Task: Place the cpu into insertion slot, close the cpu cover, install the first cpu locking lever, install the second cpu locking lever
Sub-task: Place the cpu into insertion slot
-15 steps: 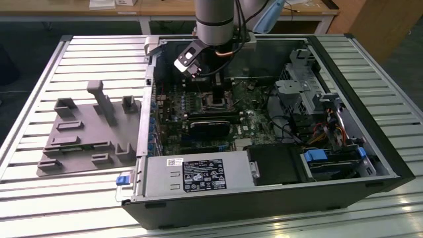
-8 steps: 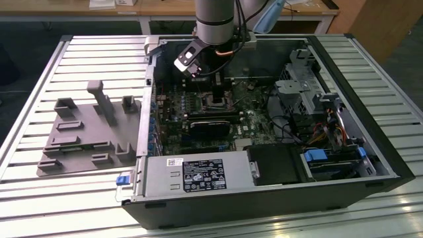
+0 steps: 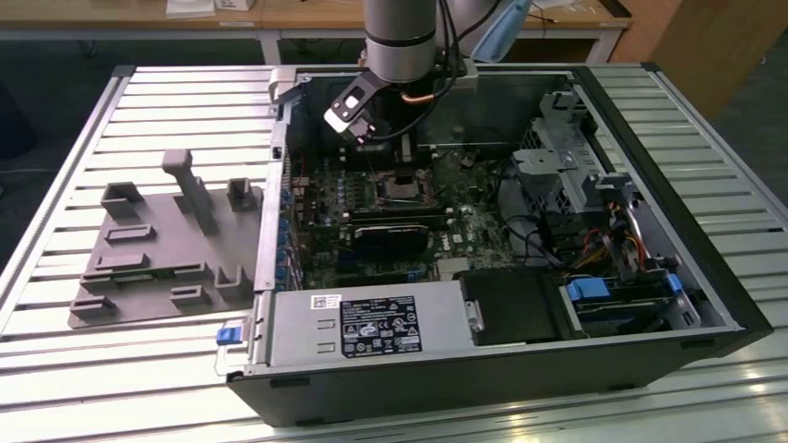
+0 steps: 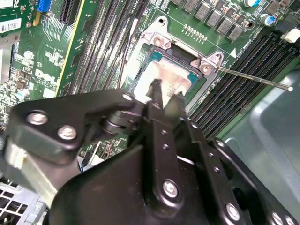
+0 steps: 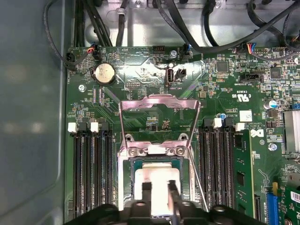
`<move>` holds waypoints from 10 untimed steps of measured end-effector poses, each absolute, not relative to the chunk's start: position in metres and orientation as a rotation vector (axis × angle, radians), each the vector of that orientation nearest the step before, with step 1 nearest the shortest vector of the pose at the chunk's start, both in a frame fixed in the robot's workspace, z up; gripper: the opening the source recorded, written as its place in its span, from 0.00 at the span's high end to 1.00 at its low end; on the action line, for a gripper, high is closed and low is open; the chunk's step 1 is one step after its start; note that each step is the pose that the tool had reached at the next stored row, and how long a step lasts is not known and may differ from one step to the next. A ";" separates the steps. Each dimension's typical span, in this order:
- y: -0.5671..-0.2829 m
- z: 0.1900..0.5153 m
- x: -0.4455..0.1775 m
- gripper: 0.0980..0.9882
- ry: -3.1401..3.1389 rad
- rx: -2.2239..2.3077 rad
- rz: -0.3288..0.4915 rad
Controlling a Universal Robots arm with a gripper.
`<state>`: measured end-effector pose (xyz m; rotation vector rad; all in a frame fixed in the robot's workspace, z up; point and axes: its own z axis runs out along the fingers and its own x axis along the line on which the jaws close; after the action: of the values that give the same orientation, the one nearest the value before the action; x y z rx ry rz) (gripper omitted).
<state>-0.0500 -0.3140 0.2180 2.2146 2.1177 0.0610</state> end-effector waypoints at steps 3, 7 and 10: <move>-0.314 0.218 -0.050 0.90 2.118 2.215 0.061; -0.314 0.219 -0.050 1.00 2.118 2.215 0.061; -0.314 0.219 -0.050 1.00 2.118 2.215 0.061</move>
<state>-0.0500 -0.3140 0.2190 2.2146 2.1177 0.0609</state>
